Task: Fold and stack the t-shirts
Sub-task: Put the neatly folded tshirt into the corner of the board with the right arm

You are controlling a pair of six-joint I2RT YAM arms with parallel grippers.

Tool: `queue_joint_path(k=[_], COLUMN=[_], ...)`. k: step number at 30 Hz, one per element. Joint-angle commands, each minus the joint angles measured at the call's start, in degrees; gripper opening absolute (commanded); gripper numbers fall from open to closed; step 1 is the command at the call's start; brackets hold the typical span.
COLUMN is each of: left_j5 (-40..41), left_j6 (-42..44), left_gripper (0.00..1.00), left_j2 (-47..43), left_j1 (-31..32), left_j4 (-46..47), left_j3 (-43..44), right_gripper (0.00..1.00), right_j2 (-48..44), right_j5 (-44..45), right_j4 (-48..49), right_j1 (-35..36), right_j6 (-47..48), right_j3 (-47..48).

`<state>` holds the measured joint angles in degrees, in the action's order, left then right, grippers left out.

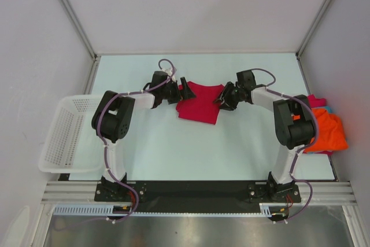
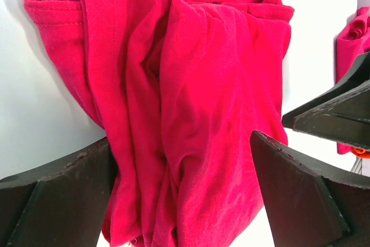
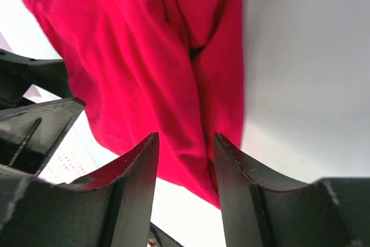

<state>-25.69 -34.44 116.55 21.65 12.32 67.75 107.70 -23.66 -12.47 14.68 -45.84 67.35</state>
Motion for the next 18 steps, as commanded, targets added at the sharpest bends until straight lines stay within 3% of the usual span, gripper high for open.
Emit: queue_joint_path(k=[1, 18], left_j5=[1.52, 1.08], left_j6=[1.83, 2.35], left_gripper=[1.0, 1.0], left_j2=[0.08, -0.1], left_j1=[0.67, -0.64], left_j4=[-8.18, -7.66], left_j3=[-0.95, -2.18], right_gripper=[0.48, 0.49], right_j2=[1.72, 6.73], right_j5=[0.8, 5.73], right_j4=[-0.54, -4.58], right_j1=[0.62, 1.32], right_j6=[1.11, 5.15], right_j3=[1.91, 3.66])
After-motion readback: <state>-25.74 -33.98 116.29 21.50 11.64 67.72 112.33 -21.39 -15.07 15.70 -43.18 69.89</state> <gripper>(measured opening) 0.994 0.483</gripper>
